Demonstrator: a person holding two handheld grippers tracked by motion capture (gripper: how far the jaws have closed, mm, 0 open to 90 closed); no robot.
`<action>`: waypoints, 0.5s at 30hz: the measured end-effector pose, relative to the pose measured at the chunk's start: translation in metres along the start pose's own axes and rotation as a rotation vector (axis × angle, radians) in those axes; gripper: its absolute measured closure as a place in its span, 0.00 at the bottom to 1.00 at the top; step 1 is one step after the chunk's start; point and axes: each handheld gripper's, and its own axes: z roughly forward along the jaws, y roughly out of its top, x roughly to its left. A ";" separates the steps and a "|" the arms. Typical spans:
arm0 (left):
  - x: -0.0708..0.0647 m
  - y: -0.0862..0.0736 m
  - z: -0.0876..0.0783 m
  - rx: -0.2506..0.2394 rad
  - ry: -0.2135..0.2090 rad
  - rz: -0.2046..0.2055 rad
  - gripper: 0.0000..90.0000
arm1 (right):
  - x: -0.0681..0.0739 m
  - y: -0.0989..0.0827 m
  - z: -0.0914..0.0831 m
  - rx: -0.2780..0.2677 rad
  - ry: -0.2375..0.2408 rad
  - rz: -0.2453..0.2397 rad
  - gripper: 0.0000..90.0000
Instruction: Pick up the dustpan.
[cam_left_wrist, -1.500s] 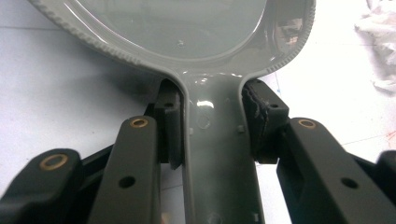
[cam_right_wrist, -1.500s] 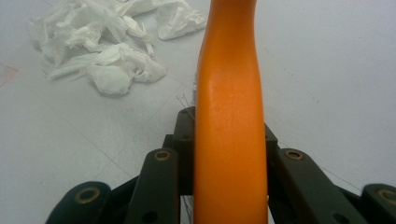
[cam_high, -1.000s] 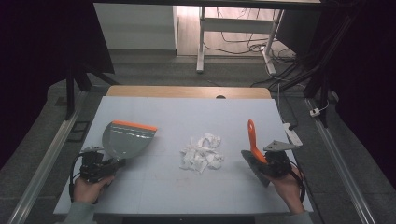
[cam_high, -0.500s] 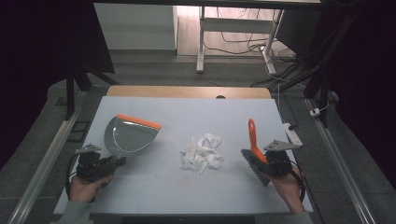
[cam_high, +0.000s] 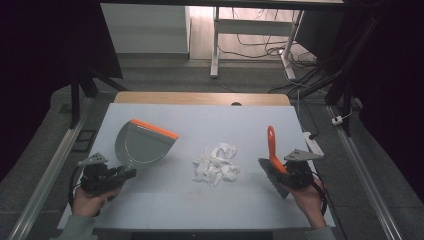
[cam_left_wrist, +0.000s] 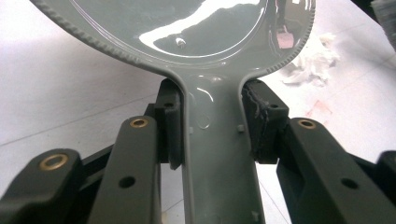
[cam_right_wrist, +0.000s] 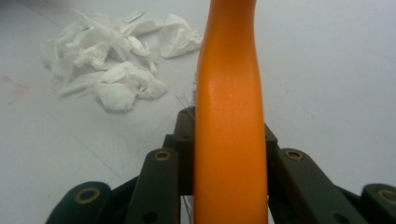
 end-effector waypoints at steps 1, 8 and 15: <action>-0.001 0.001 -0.001 -0.001 -0.004 0.011 0.69 | 0.000 0.000 0.000 -0.001 0.000 0.002 0.79; -0.008 0.004 -0.005 -0.001 -0.041 0.077 0.69 | 0.000 0.001 -0.001 -0.008 0.000 0.002 0.79; -0.014 0.005 -0.003 0.034 -0.077 0.133 0.69 | 0.000 0.001 -0.001 -0.014 -0.001 0.002 0.79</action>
